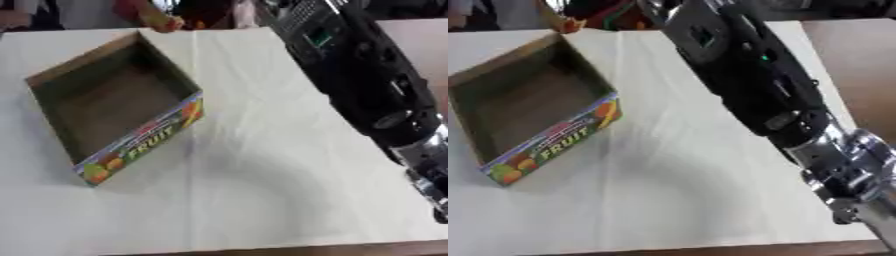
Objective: Pick up objects on the table and place them in the box.
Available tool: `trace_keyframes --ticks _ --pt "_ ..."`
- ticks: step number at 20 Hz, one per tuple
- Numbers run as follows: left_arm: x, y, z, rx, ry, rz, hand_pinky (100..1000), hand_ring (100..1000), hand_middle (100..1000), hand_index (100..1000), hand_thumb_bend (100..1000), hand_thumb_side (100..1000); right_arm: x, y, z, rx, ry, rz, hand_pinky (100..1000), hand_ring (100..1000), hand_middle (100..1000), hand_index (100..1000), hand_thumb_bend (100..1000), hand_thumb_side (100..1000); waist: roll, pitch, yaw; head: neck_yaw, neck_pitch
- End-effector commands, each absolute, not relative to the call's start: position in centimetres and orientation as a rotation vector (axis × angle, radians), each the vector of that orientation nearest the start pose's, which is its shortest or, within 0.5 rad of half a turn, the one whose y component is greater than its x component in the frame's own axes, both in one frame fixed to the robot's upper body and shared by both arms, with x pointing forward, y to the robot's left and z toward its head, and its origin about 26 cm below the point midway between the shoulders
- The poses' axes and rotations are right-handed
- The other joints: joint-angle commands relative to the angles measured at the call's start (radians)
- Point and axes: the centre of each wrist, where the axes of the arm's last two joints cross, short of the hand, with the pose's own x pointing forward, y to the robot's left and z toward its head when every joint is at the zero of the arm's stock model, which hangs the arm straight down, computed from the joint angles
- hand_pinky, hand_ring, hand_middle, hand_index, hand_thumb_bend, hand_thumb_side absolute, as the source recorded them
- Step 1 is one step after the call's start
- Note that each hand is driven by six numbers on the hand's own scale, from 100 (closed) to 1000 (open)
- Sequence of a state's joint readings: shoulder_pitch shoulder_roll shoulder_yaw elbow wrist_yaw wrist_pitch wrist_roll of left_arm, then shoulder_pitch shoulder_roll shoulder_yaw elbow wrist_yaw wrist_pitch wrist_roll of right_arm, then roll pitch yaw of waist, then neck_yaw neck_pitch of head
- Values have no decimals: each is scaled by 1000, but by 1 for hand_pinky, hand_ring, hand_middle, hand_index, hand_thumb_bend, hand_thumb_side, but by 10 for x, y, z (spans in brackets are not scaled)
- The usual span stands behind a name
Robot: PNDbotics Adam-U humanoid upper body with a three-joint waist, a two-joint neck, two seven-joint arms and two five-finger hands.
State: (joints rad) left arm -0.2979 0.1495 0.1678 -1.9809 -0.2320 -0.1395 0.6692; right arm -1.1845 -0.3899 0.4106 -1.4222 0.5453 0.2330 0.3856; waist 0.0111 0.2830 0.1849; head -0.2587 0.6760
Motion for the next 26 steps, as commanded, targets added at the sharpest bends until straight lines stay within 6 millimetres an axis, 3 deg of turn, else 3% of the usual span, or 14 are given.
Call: trace_keyframes --ticks 1,8,13,14,15,20,23,25,26 --pt "301 273 199 706 -2456 578 406 497 447 571 100 839 408 -97 349 -737 -1953 1409 574 540 355 483 100 264 1 -13 12 -20 -8" --pt "302 270 200 679 -2459 582 406 497 447 570 100 839 436 -79 311 -772 -1864 1377 575 543 355 478 100 259 1 2 45 -51 -22" --pt "302 267 200 661 -2458 583 408 498 447 570 100 839 452 -66 265 -793 -1778 1349 576 552 361 480 100 259 5 3 52 -59 -25" --pt "302 267 201 658 -2460 582 408 498 448 570 100 839 455 -64 255 -797 -1757 1347 576 557 362 480 100 214 6 2 53 -60 -26" --pt "302 267 201 656 -2462 580 408 498 448 570 100 839 457 -63 245 -803 -1737 1348 577 558 363 480 100 259 7 2 55 -61 -27" --pt "302 266 201 650 -2462 583 408 498 448 571 100 840 467 -60 213 -837 -1692 1381 582 572 373 488 100 254 6 1 59 -64 -31" --pt "302 266 201 648 -2463 582 408 498 448 570 100 839 471 -60 201 -843 -1665 1432 606 618 450 581 100 232 6 1 59 -64 -30" --pt "302 266 201 649 -2462 583 408 498 448 570 100 839 473 -60 198 -843 -1641 1481 631 682 553 697 100 147 7 0 58 -64 -29" --pt "302 266 201 648 -2462 582 408 498 448 570 100 839 474 -61 197 -847 -1626 1504 653 728 645 766 100 100 7 0 57 -63 -28"
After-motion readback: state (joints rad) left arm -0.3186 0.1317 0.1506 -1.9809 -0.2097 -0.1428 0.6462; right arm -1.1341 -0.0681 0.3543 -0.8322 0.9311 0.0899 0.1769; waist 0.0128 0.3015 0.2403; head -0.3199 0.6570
